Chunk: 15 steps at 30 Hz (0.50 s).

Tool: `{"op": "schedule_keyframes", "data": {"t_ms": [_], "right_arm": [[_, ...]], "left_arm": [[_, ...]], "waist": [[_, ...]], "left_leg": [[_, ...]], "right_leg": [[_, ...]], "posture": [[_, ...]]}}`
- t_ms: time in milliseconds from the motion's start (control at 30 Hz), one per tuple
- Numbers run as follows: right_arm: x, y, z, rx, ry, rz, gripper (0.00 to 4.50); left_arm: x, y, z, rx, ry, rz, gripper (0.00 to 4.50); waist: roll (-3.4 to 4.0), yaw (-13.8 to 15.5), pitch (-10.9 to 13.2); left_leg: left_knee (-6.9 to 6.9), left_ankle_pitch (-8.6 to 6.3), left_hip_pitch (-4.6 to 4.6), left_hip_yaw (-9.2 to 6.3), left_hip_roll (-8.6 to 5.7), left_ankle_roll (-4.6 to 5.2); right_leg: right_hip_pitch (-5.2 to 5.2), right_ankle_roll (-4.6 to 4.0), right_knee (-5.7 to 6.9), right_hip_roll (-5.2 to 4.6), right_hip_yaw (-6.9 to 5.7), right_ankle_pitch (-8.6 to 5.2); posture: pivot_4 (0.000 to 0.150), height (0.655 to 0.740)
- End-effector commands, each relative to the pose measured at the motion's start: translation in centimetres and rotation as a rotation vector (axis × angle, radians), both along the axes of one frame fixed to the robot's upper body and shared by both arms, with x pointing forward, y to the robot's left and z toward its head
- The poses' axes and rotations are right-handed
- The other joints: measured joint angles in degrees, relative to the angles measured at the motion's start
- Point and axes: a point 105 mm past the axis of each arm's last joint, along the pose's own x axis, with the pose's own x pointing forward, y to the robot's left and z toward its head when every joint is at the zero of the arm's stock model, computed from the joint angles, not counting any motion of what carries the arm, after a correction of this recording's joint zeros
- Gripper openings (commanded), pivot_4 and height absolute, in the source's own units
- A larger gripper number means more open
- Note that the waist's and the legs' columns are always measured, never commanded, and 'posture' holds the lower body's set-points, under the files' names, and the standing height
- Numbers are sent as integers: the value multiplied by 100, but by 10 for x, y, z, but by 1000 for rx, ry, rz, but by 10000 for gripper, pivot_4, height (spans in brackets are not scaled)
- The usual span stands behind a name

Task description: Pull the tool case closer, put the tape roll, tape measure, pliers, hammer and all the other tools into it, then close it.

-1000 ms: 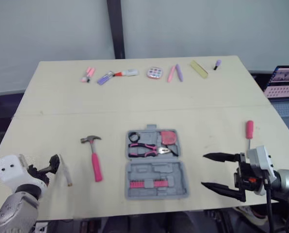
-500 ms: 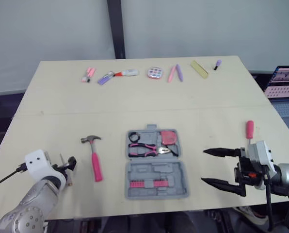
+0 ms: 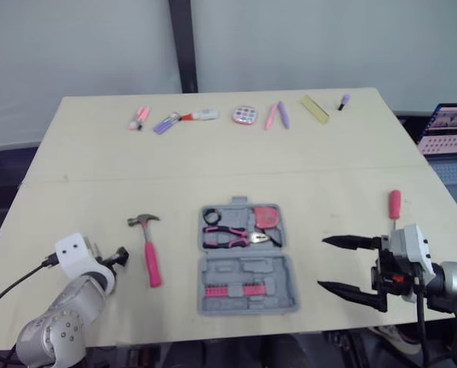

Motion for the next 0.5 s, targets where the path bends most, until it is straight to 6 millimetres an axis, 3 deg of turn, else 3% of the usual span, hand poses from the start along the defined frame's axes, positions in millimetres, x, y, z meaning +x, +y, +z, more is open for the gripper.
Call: {"op": "schedule_keyframes", "data": {"t_ms": [33, 67, 167, 400, 500], "right_arm": [[-2, 2, 8, -3, -39, 2, 44655], [-1, 2, 9, -4, -41, 2, 44655], [-1, 2, 10, -5, -40, 1, 45000], [-2, 2, 10, -7, -35, -4, 45000], [-1, 2, 10, -5, -36, -4, 45000]], "left_arm": [[-3, 1, -4, 0, 21, 8, 45000], [-3, 1, -5, -3, 22, 11, 45000], [-4, 0, -6, -9, 30, 18, 36794], [-7, -3, -9, -14, 47, 27, 861], [-8, -3, -9, -15, 51, 34, 370]], "waist": [[0, 2, 0], [0, 1, 0], [0, 2, 0], [1, 29, 0], [1, 27, -1]], "left_leg": [[0, 0, 0, 0, 0, 0], [0, 0, 0, 0, 0, 0], [0, 0, 0, 0, 0, 0], [1, 0, -1, -1, -3, 0], [1, 0, 0, 0, -3, 0]], "right_leg": [[0, 0, 0, 0, 0, 0], [0, 0, 0, 0, 0, 0], [0, 1, 0, 0, 0, 1], [2, 4, -3, -1, 0, 2], [2, 5, -4, -1, 1, 3]], "posture": [[1500, 7400], [1500, 7400], [1500, 7400], [1500, 7400], [1500, 7400]]}}
